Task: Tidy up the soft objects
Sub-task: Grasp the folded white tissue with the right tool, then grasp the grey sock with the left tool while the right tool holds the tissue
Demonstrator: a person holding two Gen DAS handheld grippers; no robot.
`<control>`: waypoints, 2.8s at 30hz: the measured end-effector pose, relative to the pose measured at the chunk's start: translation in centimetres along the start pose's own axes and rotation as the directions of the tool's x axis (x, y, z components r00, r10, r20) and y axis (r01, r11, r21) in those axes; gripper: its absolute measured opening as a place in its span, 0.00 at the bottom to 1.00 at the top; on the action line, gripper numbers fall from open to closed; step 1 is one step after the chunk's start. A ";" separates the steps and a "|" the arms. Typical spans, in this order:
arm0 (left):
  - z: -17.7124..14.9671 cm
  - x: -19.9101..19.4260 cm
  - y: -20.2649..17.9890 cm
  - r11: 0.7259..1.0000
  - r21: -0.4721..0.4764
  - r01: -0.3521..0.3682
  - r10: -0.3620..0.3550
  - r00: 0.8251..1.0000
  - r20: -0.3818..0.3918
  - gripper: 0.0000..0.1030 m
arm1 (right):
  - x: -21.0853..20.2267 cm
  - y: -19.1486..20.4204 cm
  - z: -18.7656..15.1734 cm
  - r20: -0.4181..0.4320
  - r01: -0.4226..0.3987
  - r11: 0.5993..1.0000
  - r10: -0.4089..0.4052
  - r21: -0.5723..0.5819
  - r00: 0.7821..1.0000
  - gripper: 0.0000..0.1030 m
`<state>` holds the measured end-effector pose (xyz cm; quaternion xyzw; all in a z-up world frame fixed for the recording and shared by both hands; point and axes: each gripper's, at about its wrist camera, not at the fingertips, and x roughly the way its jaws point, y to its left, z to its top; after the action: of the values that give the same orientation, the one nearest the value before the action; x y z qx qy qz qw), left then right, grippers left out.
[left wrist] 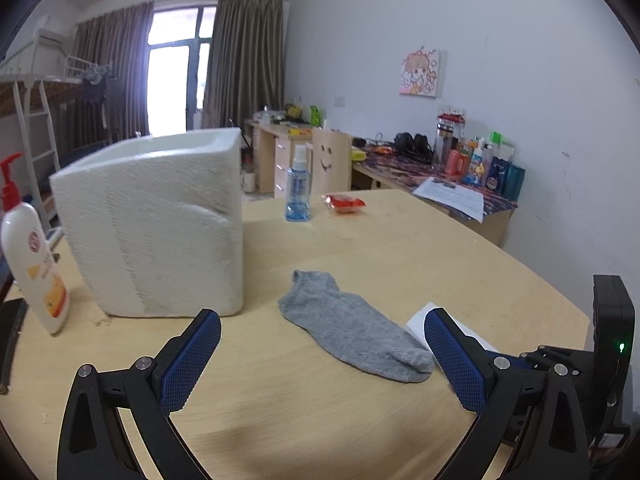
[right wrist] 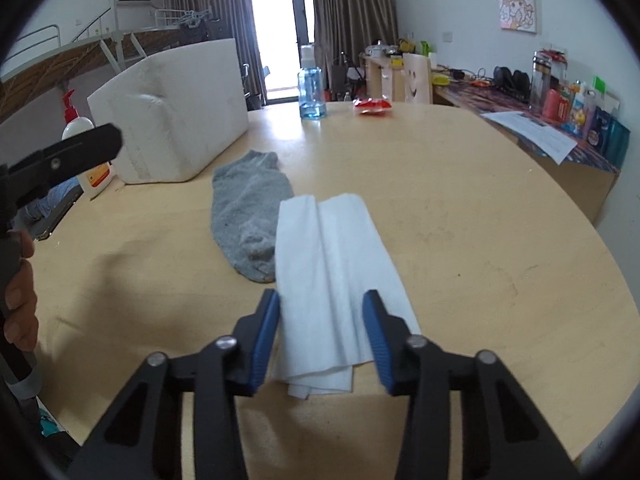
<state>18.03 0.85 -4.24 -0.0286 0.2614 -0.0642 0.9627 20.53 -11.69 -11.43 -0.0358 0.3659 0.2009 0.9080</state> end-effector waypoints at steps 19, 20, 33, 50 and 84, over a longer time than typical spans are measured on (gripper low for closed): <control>-0.2 6.3 -4.5 0.993 0.093 0.078 -0.060 0.982 -0.177 0.99 | -1.0 -3.1 -0.9 0.032 0.015 0.997 -0.018 0.078 0.999 0.13; -0.3 6.5 -4.7 0.992 0.100 0.074 -0.055 0.982 -0.182 0.99 | -1.1 -3.2 -0.8 0.033 0.013 0.997 -0.016 0.080 0.999 0.13; -0.3 9.8 -4.5 0.996 0.081 0.040 -0.016 0.961 -0.277 0.93 | -1.1 -3.4 -0.9 0.041 0.010 0.997 -0.014 0.082 0.999 0.13; -1.2 11.5 -4.0 0.996 0.087 -0.030 0.059 0.933 -0.354 0.71 | -1.1 -3.2 -1.1 0.043 0.013 0.998 -0.016 0.065 0.999 0.13; -0.6 1.4 -4.6 0.987 0.151 0.056 -0.034 0.989 -0.141 0.10 | -4.6 -1.3 -0.3 0.118 0.016 0.998 -0.023 0.063 0.993 0.13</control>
<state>18.41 -3.93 -5.06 0.0447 0.3210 -0.1078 0.9399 17.82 -14.49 -8.61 0.0007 0.3168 0.1822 0.9308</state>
